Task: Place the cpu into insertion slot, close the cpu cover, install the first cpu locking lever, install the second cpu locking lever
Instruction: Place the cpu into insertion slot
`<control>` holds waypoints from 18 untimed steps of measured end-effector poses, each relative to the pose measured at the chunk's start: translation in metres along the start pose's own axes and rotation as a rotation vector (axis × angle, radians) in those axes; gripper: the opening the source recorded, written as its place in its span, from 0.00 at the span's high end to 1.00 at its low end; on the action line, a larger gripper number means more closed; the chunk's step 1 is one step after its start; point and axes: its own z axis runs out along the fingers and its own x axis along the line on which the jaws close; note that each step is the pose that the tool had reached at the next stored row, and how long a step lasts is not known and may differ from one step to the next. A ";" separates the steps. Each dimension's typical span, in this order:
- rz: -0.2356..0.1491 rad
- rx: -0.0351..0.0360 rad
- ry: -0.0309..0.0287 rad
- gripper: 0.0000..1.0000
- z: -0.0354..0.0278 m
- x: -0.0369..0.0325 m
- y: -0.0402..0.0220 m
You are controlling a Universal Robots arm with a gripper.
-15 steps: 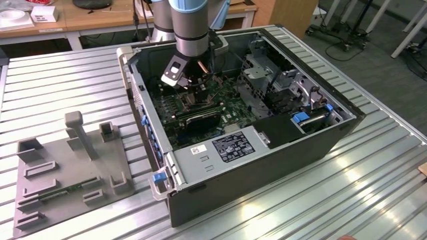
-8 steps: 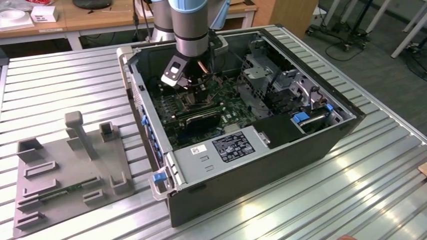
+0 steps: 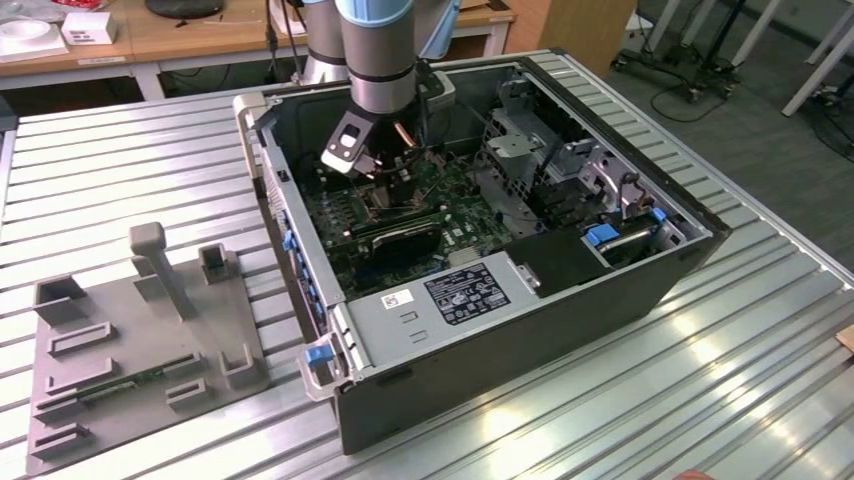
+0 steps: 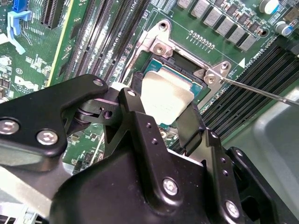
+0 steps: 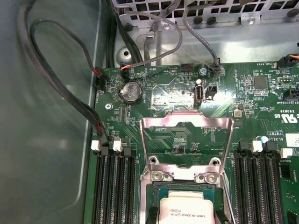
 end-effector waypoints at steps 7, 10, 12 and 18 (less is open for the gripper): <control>-0.002 0.0000 0.0004 0.46 0.0004 0.0000 -0.0001; -0.002 0.0000 0.0004 0.46 0.0004 0.0000 -0.0001; -0.002 0.0000 0.0005 0.46 0.0004 0.0000 -0.0001; 0.007 -0.0003 -0.0007 0.46 0.0005 0.0000 -0.0001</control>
